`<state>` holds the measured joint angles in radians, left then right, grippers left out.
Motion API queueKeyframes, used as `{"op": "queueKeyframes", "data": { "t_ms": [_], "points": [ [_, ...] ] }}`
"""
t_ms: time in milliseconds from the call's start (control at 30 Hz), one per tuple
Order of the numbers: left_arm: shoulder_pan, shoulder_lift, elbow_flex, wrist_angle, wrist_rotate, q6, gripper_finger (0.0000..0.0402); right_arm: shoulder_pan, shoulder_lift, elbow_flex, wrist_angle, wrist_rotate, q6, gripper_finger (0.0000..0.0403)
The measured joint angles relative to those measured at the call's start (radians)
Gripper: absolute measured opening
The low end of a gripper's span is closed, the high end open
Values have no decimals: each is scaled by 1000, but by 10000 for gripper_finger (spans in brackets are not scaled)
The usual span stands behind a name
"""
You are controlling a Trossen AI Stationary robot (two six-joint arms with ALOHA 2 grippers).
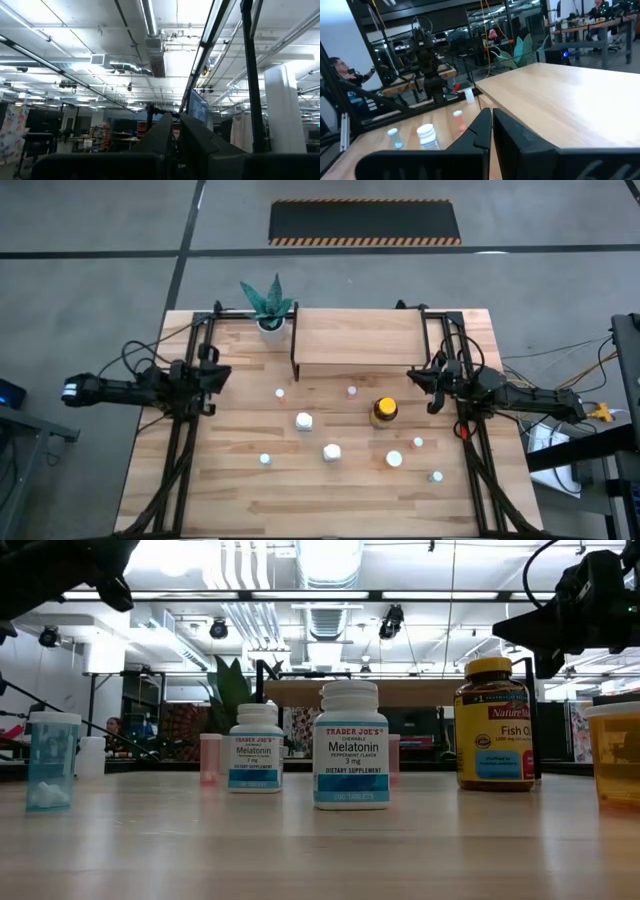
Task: Pick and place medicine bottles onto shelf by color
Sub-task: Put the yellow medicine bottle on the shelf
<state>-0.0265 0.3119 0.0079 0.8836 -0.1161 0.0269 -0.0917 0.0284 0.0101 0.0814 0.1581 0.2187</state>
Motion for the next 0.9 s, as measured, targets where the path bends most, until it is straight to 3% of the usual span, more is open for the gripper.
{"op": "queueKeyframes", "data": {
  "t_ms": [200, 367, 533, 900],
  "points": [
    [0, 4, 4, 50, -3, 131, 19, 0, 0, 0, 52, -9, 44, 9],
    [0, 6, 3, 164, -5, 196, 19, 0, 20, 0, 257, -113, -59, 9],
    [0, 14, 2, 167, -5, 192, 19, 0, 57, 0, 424, -169, -138, 9],
    [0, 62, 3, 166, -5, 190, 19, 0, 80, 77, 397, -166, -218, 9]
  ]
}}
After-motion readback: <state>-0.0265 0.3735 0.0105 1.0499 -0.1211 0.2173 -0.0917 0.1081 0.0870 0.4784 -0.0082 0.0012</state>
